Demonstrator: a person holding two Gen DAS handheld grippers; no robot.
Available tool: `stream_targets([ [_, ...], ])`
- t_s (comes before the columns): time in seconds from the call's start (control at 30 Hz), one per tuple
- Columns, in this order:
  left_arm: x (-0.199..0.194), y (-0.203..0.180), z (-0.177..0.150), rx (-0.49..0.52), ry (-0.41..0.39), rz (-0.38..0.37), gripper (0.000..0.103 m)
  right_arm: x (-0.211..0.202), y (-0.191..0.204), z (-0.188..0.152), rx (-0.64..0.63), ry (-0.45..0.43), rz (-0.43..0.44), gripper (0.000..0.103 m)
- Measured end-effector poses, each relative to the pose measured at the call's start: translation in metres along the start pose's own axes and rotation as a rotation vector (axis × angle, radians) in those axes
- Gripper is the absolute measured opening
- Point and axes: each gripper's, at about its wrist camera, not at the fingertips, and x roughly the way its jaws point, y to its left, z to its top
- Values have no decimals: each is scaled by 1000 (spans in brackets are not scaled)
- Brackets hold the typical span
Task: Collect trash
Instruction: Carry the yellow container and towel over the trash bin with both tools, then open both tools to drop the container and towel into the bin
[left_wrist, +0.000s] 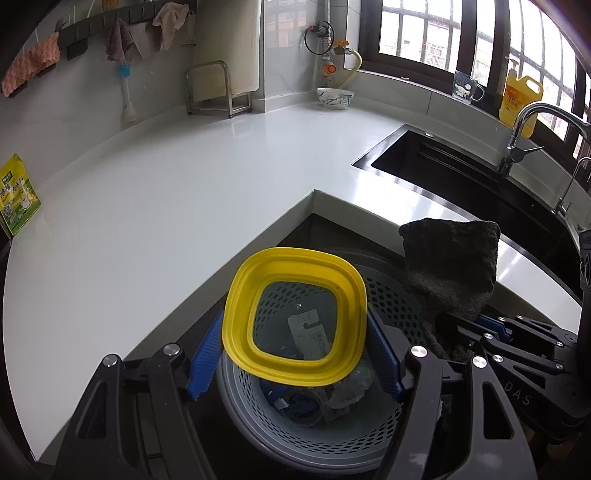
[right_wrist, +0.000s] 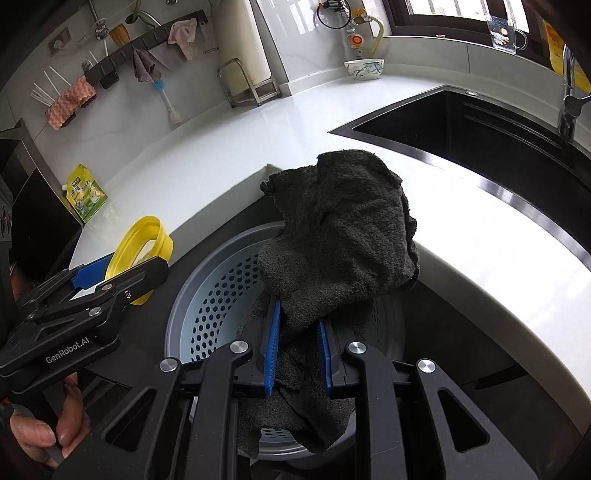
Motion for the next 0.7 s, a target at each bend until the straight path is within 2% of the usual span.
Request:
stream_targets([
  [0.7,16,4,-21,-11,84,8,69,37,-2,-12,1,103,7,19],
])
